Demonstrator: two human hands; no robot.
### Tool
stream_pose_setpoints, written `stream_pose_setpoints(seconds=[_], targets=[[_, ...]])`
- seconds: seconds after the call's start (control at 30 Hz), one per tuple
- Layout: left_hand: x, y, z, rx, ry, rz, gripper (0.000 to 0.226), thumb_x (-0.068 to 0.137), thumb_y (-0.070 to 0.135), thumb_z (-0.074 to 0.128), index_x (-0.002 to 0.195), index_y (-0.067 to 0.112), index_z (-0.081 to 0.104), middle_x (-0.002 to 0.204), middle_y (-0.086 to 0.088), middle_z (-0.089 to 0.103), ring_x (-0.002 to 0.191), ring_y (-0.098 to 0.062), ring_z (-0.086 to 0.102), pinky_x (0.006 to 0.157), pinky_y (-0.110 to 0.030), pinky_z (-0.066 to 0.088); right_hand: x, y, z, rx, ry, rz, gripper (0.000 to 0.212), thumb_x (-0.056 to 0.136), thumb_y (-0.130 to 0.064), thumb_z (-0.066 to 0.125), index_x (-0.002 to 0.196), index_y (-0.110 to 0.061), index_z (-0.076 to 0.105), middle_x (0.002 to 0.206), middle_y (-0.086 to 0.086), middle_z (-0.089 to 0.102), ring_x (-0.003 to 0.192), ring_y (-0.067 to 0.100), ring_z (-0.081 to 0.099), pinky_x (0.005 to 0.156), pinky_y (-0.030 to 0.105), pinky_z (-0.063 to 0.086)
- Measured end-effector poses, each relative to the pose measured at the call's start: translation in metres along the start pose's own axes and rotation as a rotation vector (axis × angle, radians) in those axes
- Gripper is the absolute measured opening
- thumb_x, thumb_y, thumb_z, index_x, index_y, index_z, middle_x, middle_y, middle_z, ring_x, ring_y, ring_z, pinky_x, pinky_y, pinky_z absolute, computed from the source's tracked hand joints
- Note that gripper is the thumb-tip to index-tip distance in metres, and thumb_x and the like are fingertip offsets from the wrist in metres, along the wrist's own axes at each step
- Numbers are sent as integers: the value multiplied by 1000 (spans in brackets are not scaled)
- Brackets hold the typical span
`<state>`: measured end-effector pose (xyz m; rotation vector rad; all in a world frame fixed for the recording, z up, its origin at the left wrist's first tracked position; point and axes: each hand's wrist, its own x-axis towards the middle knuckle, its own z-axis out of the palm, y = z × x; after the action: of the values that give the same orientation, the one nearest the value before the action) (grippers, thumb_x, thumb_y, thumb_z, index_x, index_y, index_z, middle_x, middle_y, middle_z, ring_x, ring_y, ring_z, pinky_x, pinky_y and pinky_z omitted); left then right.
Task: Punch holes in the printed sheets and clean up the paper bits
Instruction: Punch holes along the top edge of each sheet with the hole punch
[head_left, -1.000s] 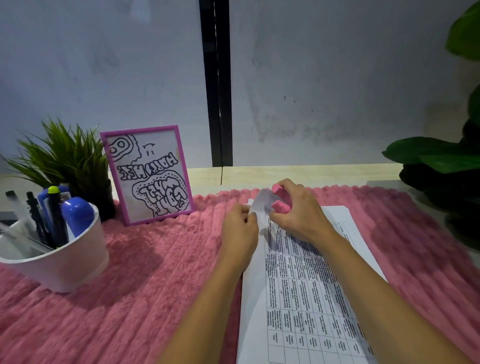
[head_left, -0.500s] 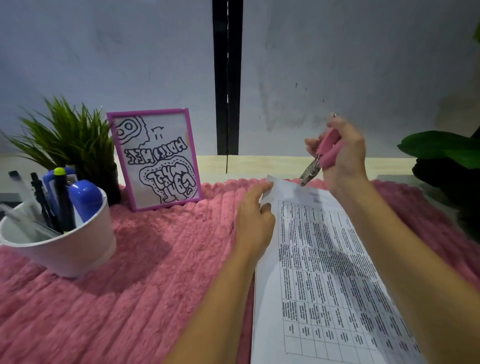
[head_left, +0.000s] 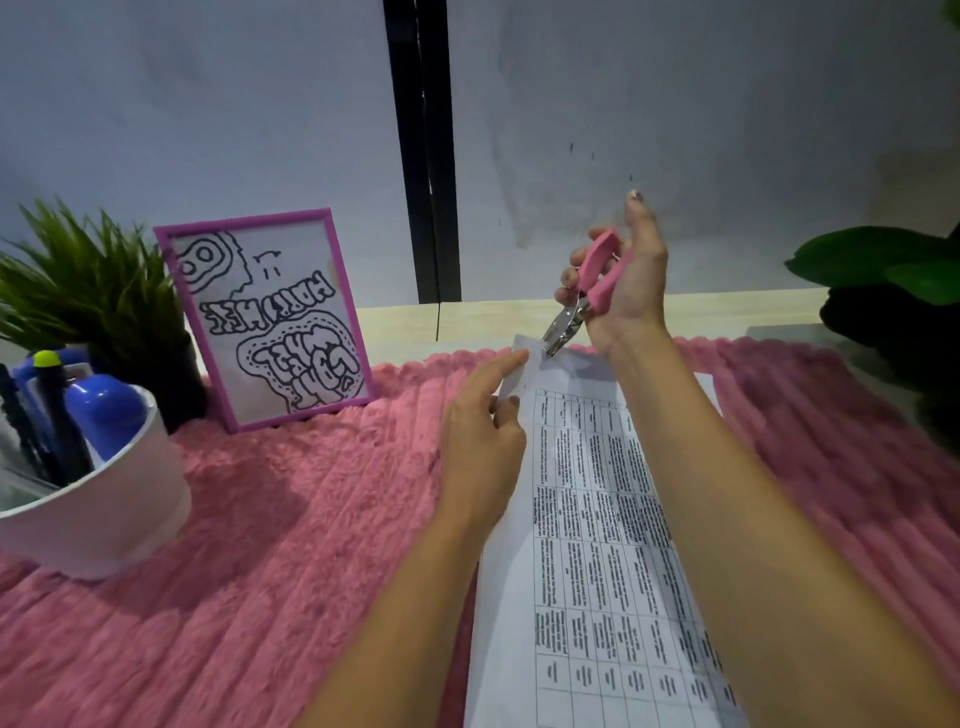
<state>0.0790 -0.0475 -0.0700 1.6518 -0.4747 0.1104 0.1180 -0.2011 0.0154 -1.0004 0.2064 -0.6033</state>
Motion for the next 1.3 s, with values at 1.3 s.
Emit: stream_pose_setpoints(seconds=[1.3], targets=[[0,6,-1,94,-108,-18,47,89,-6,55,120,26,67,121,18,61,124,0,48,106,-20,35,-3,18,7,-68,185,-12,25,91,-27,52,73,-11,49,55,8,46,42,18,37,43,25,31]])
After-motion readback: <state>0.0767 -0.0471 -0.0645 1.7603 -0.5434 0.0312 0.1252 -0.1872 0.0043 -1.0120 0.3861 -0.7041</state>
